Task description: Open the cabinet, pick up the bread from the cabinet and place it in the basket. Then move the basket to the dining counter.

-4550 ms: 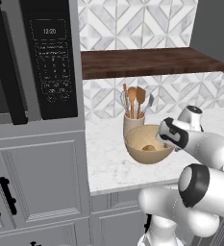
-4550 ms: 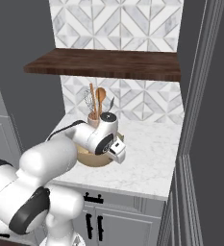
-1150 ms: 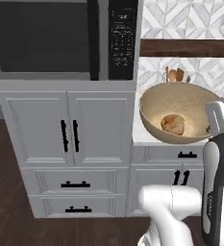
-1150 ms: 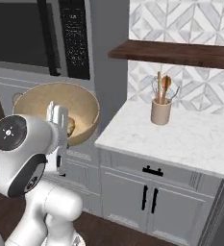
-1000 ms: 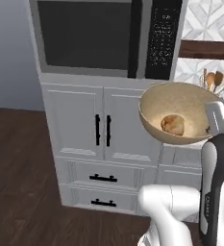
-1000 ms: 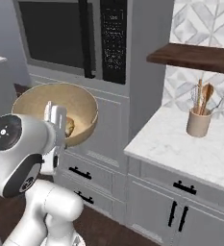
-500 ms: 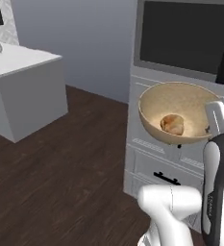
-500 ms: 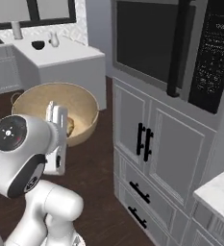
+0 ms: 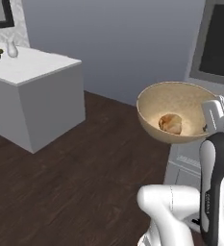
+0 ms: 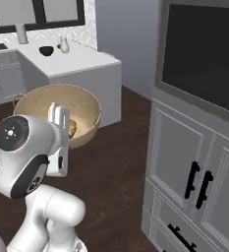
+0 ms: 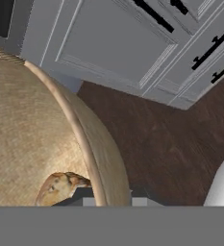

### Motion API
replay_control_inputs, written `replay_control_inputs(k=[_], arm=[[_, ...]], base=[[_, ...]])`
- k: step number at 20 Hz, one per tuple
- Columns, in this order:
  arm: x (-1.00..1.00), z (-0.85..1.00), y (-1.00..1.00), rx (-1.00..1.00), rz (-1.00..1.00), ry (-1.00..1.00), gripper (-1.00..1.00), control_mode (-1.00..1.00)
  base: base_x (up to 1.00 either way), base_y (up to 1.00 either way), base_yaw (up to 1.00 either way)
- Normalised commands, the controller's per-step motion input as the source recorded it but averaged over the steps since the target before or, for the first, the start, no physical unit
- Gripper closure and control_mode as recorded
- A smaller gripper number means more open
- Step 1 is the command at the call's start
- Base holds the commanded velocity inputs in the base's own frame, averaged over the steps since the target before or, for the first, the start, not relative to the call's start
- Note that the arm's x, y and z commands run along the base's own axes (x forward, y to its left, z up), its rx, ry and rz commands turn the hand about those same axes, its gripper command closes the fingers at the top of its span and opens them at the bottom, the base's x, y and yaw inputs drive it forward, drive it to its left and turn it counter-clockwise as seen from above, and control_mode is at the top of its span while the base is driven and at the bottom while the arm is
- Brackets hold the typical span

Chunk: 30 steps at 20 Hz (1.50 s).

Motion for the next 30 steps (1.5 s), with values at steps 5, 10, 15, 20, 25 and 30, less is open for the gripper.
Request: replay_control_inputs(k=[5, 10, 15, 20, 25, 30], arm=[[0.0, 0.0, 0.0, 0.0, 0.0, 0.0, 1.0, 1.0], [0.0, 0.0, 0.0, 0.0, 0.0, 0.0, 1.0, 1.0], [0.0, 0.0, 0.0, 0.0, 0.0, 0.0, 1.0, 1.0], [0.0, 0.0, 0.0, 0.0, 0.0, 0.0, 1.0, 1.0], [0.0, 0.0, 0.0, 0.0, 0.0, 0.0, 1.0, 1.0], [0.0, 0.0, 0.0, 0.0, 0.0, 0.0, 1.0, 1.0]], base=[[1.0, 0.99, 0.33], [1.0, 0.98, 0.37], [1.0, 0.33, 0.45], [1.0, 0.05, 0.54], [1.0, -0.6, 0.44], [1.0, -1.0, 0.3]])
